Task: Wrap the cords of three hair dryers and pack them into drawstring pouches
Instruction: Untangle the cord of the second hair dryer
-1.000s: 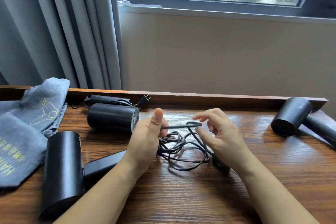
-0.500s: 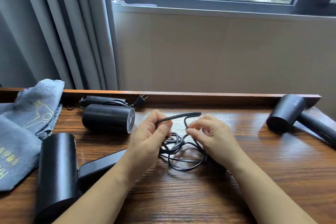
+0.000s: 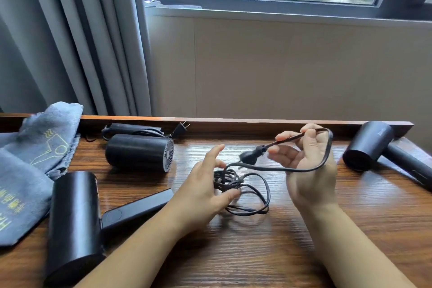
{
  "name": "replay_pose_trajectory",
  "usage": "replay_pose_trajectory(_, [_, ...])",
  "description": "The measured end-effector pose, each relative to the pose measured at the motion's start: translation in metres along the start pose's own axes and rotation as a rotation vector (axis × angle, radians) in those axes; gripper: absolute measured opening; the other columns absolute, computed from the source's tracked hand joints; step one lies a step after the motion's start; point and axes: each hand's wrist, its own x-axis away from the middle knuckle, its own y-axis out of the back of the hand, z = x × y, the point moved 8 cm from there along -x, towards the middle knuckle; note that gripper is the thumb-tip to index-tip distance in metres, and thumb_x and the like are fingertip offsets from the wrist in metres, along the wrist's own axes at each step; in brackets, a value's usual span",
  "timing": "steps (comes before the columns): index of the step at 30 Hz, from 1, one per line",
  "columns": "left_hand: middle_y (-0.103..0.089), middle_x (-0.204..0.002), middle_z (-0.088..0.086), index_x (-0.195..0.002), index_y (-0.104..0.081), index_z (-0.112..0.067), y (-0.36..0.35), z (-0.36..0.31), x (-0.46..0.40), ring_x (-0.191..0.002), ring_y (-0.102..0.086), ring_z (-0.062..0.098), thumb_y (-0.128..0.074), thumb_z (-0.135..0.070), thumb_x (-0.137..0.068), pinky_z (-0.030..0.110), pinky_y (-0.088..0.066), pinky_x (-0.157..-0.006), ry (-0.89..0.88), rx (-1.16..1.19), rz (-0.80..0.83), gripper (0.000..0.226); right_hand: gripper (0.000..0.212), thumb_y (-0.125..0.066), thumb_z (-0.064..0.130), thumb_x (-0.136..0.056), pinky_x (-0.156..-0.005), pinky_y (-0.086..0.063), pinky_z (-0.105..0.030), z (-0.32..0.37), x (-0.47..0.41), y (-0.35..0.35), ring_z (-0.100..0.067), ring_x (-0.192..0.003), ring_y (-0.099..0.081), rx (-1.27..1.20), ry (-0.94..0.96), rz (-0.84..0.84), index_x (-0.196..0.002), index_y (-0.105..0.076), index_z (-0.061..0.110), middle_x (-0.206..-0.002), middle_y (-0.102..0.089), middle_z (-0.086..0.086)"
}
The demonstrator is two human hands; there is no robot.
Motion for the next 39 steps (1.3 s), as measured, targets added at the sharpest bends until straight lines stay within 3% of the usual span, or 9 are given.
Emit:
replay_pose_trajectory(5, [-0.057,-0.116,-0.02,-0.13,-0.051,-0.041,0.001,-0.004,-0.003,-0.11,-0.05,-0.002,-0.054,-0.062,-0.082,0.018,-0.038,-0.095,-0.007,-0.045,0.043,0.052,0.027,-0.029,0.029,-0.109,-0.073,-0.058,-0.034,-0.003,-0.014,0.031,-0.027,-0.076,-0.07,-0.108,-0.029,-0.25,-0.098,-0.052,0.02,-0.091,-0.065,-0.009])
replay_pose_trajectory(10, [-0.063,-0.087,-0.017,-0.094,-0.065,-0.031,0.009,-0.009,-0.004,-0.085,-0.056,-0.006,-0.06,-0.033,-0.094,0.008,-0.036,-0.071,-0.055,-0.042,-0.027,0.005,0.023,-0.034,0.027,-0.109,-0.088,-0.056,-0.031,-0.002,-0.023,0.045,-0.023,-0.092,-0.067,0.095,0.089,-0.301,-0.1,-0.055,0.021,-0.101,-0.056,-0.003])
replay_pose_trajectory(13, [-0.058,-0.059,-0.02,-0.08,-0.066,-0.025,0.022,-0.006,-0.004,-0.062,-0.053,-0.004,-0.063,-0.032,-0.095,0.012,-0.034,-0.058,-0.041,-0.005,-0.16,0.016,0.024,-0.04,0.027,-0.107,-0.085,-0.052,-0.025,-0.008,-0.026,0.045,-0.016,-0.092,-0.062,0.273,0.074,-0.283,-0.099,-0.062,0.026,-0.099,-0.056,0.004])
replay_pose_trajectory(18, [-0.068,-0.075,-0.007,-0.084,-0.066,-0.023,0.039,0.002,-0.001,-0.069,-0.068,0.008,-0.052,-0.033,-0.101,0.037,-0.053,-0.073,-0.023,0.158,-0.325,0.024,0.022,-0.054,0.025,-0.096,-0.094,-0.049,-0.029,-0.02,-0.028,0.037,-0.007,-0.1,-0.065,0.509,0.006,-0.139,-0.1,-0.075,0.028,-0.102,-0.072,0.011])
replay_pose_trajectory(24, [-0.071,-0.082,-0.009,-0.103,-0.07,-0.023,0.044,0.001,-0.001,-0.076,-0.067,0.006,-0.048,-0.013,-0.102,0.025,-0.054,-0.075,-0.018,0.247,-0.382,0.024,0.043,-0.035,0.033,-0.078,-0.096,-0.05,-0.044,-0.037,-0.019,0.024,-0.016,-0.095,-0.066,0.889,-0.15,0.055,-0.083,-0.078,0.032,-0.086,-0.075,0.003])
replay_pose_trajectory(28, [-0.068,-0.079,-0.006,-0.096,-0.067,-0.024,0.044,-0.002,0.001,-0.078,-0.063,0.013,-0.052,-0.021,-0.1,0.036,-0.052,-0.076,-0.051,0.19,-0.398,0.016,0.051,-0.029,0.04,-0.095,-0.105,-0.043,-0.036,0.005,-0.013,0.02,-0.01,-0.11,-0.063,0.701,0.161,-0.073,-0.102,-0.076,0.022,-0.103,-0.075,0.004])
replay_pose_trajectory(32, [-0.066,-0.076,-0.002,-0.094,-0.062,-0.025,0.041,-0.005,0.002,-0.074,-0.062,0.017,-0.051,-0.035,-0.094,0.044,-0.05,-0.073,-0.082,0.159,-0.378,0.015,0.061,-0.038,0.063,-0.096,-0.096,-0.044,-0.025,0.024,0.004,-0.009,-0.013,-0.111,-0.061,0.718,0.375,0.22,-0.131,-0.061,0.018,-0.12,-0.069,0.006])
replay_pose_trajectory(36, [-0.063,-0.069,0.0,-0.091,-0.058,-0.025,0.039,-0.003,0.0,-0.067,-0.058,0.02,-0.05,-0.037,-0.094,0.047,-0.048,-0.069,-0.102,0.129,-0.366,0.015,0.035,-0.065,0.045,-0.087,-0.089,-0.05,-0.051,0.005,0.015,-0.039,-0.014,-0.108,-0.06,0.993,0.517,0.49,-0.112,-0.072,0.023,-0.101,-0.069,0.02])
replay_pose_trajectory(39, [-0.06,-0.065,0.002,-0.09,-0.056,-0.026,0.033,-0.006,-0.002,-0.062,-0.054,0.021,-0.048,-0.038,-0.094,0.049,-0.047,-0.067,-0.11,0.136,-0.315,0.014,0.02,-0.061,0.04,-0.087,-0.083,-0.049,-0.051,-0.002,0.016,-0.041,-0.001,-0.096,-0.058,1.089,0.534,0.526,-0.095,-0.076,0.028,-0.089,-0.062,0.033])
